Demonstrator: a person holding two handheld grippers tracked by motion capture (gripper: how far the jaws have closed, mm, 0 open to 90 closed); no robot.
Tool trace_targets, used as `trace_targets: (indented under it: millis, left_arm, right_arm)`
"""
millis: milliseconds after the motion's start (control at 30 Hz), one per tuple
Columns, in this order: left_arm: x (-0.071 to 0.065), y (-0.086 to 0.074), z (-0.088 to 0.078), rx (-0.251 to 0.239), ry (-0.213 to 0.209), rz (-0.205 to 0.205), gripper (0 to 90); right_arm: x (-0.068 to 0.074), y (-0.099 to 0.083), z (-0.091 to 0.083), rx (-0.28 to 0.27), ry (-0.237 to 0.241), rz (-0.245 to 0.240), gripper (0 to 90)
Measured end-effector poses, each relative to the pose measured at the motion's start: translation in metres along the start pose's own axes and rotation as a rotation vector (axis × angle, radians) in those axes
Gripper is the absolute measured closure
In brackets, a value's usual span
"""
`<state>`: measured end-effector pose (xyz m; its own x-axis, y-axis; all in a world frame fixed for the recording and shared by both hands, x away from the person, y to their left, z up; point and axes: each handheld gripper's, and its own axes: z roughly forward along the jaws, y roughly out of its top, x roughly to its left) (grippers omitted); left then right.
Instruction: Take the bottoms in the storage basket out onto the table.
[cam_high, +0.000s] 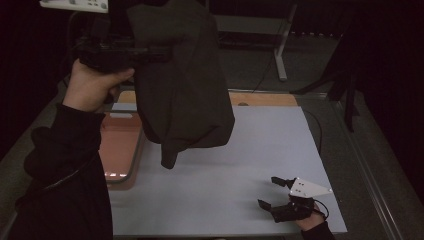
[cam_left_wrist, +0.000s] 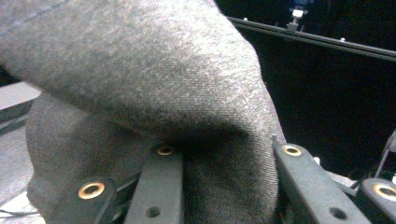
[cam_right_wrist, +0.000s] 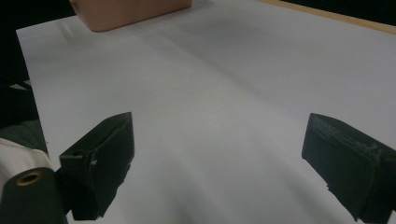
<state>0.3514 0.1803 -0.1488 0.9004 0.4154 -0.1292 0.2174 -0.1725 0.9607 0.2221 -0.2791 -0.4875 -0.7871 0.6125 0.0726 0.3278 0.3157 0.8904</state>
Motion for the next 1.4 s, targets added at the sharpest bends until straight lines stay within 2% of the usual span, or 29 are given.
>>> trace_targets:
  millis: [100,267,433,500,533,633,667,700,867,933,967,1000,1033,1267,1333,1400]
  left_arm:
    - [-0.001,0.000,0.011,0.002,-0.028,0.003,74.6]
    - [-0.003,-0.001,0.029,0.018,-0.047,0.011,74.5]
    - [-0.004,-0.002,0.049,0.012,-0.080,0.007,74.5]
    - [-0.004,-0.003,0.054,0.012,-0.078,0.008,74.5]
    - [-0.004,-0.003,0.061,0.012,-0.092,0.013,74.5]
    - [-0.005,-0.003,0.069,0.013,-0.102,0.016,74.5]
    - [-0.004,-0.004,0.076,0.008,-0.112,0.011,74.5]
    - [-0.004,-0.004,0.076,0.008,-0.112,0.011,74.5]
    - [-0.004,-0.004,0.103,0.026,-0.145,0.015,74.5]
    - [-0.004,-0.004,0.103,0.026,-0.145,0.015,74.5]
    - [-0.005,-0.004,0.117,0.028,-0.159,0.024,74.4]
    - [-0.005,-0.004,0.117,0.028,-0.159,0.024,74.4]
    - [-0.005,-0.003,0.124,0.029,-0.167,0.027,74.5]
    - [-0.008,-0.001,0.147,0.016,-0.183,0.047,74.2]
    - [-0.008,-0.003,0.155,0.012,-0.170,0.044,74.2]
    - [-0.007,-0.008,0.163,0.006,-0.180,0.042,74.2]
  right_arm:
    - [0.000,0.000,0.000,-0.003,-0.002,-0.001,9.4]
    - [0.000,0.000,-0.001,-0.008,-0.001,0.002,9.4]
    - [0.000,0.001,-0.002,-0.011,-0.003,0.000,9.4]
    - [0.000,0.001,-0.002,-0.011,-0.004,0.000,9.4]
    - [0.000,0.001,-0.002,-0.013,-0.003,0.002,9.4]
    - [0.000,0.001,-0.003,-0.015,-0.003,0.003,9.4]
    - [0.000,0.001,-0.003,-0.017,-0.002,0.005,9.4]
    - [0.000,0.001,-0.003,-0.017,-0.002,0.005,9.4]
    - [0.000,0.001,-0.004,-0.024,-0.002,0.007,9.4]
    - [0.000,0.001,-0.004,-0.024,-0.003,0.007,9.4]
    - [-0.001,0.001,-0.005,-0.029,-0.005,0.009,9.4]
    - [-0.001,0.001,-0.005,-0.029,-0.005,0.009,9.4]
    - [-0.001,0.001,-0.005,-0.028,-0.007,0.011,9.4]
    - [-0.002,0.000,-0.005,-0.029,-0.005,0.017,9.4]
    - [-0.002,0.000,-0.006,-0.032,-0.005,0.019,9.4]
    - [-0.002,0.000,-0.006,-0.033,-0.005,0.018,9.4]
